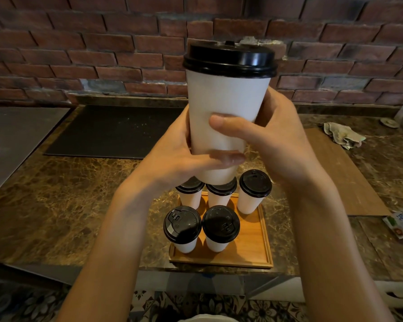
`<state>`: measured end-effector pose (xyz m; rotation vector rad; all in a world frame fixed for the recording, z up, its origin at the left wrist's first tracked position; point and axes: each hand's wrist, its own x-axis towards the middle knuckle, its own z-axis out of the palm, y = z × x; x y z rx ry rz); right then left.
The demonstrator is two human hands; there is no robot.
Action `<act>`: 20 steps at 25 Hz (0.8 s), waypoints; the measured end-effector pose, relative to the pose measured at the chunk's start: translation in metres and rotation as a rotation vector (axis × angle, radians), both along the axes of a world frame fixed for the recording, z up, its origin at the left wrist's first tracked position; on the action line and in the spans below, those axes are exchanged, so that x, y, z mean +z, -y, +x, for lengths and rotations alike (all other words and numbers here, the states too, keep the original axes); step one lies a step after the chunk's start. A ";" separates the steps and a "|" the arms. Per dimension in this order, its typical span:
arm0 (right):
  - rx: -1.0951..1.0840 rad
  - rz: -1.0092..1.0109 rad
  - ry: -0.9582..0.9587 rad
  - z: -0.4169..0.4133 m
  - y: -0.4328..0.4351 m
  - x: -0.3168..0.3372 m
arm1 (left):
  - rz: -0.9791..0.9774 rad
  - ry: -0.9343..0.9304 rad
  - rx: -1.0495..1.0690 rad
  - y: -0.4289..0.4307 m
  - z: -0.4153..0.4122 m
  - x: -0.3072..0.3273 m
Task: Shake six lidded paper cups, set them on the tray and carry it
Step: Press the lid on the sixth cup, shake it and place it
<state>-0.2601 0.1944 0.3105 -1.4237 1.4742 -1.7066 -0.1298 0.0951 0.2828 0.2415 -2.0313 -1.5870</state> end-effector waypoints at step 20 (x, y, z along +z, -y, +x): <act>-0.225 0.134 -0.106 0.010 0.006 0.003 | -0.037 -0.020 0.190 0.000 -0.008 -0.006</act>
